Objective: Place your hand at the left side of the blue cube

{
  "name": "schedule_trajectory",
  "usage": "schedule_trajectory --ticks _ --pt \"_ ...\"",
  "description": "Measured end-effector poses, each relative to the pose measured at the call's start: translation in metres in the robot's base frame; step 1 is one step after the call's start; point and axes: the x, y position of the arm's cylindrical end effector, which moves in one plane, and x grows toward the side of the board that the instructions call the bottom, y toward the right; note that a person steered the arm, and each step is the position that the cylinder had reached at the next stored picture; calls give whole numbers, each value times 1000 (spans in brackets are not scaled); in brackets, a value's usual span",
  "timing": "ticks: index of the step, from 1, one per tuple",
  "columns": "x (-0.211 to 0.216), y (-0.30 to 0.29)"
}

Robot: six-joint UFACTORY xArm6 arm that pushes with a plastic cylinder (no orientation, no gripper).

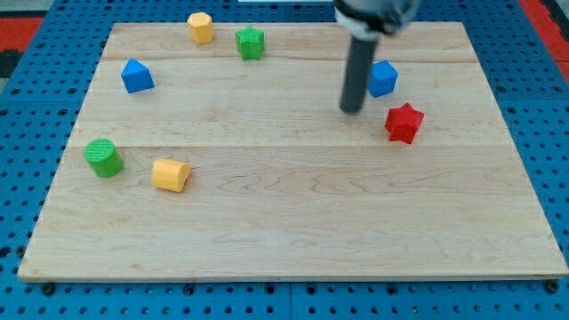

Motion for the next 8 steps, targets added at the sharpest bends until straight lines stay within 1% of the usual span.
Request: schedule_trajectory --ticks 1,3,4,5,6,7,8 --pt "11 -21" --pt "81 -149" --pt "52 -92" --pt "17 -12" --pt "26 -54" --pt "45 -143" --pt "35 -190"
